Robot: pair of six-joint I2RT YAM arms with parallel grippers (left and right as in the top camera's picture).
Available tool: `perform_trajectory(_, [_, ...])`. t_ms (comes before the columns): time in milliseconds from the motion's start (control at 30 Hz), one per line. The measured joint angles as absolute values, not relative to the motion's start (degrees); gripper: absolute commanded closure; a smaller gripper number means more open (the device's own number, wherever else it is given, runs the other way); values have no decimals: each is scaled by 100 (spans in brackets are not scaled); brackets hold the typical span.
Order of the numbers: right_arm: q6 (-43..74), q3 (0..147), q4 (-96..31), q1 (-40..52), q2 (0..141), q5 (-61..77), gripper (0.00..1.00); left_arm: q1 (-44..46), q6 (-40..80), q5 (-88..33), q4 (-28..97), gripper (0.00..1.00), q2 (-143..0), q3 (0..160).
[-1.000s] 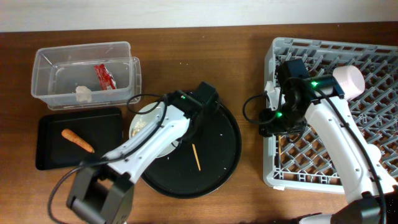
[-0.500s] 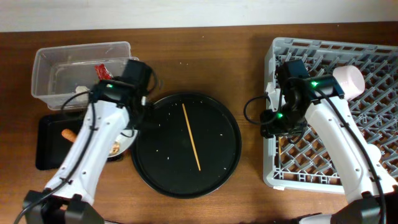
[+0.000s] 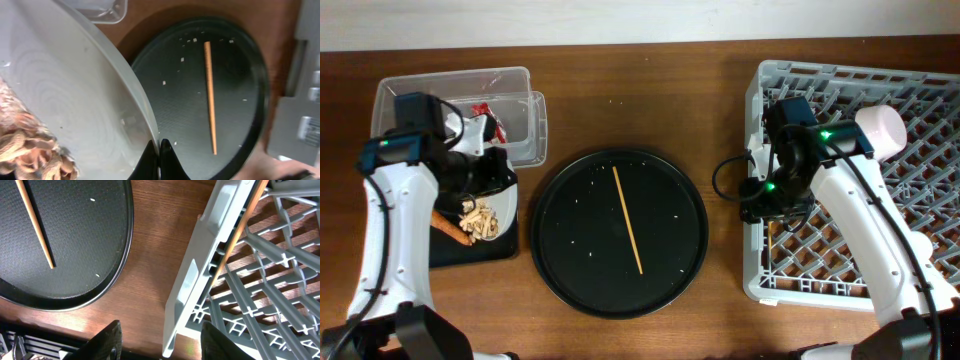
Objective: Sort waste into correct bins and load items into the dishwasher rack
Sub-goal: 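Tip the plate over the black tray to scrape off food scraps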
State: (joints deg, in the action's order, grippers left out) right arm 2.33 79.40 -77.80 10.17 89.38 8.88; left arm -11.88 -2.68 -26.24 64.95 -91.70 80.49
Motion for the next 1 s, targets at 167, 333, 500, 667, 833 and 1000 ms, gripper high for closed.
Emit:
perform_trajectory(167, [231,7940,-7806,1017,8938,888,50,-1756,-781,-3570,6517,100,-9170,8034])
perform_trajectory(333, [237,7940,-7848,1017,8938,888,50,-2408,-1076,-4276,6552,100,-9170,7878])
perform_trajectory(500, [235,7940,-7850,1017,8938,888,50,-2659,-1184,-4845,6589,100,-9168,7583])
perform_trajectory(667, [231,7940,-7874,1017,8938,888,50,-2722,-1271,-5050,6641,100,-9161,7583])
perform_trajectory(833, [239,7940,-7909,1017,8938,888,50,-2971,-1201,-5089,6685,100,-9159,7566])
perform_trajectory(1000, [252,7940,-7929,1017,8941,888,50,-3131,-1507,-5393,7017,100,-9159,7561])
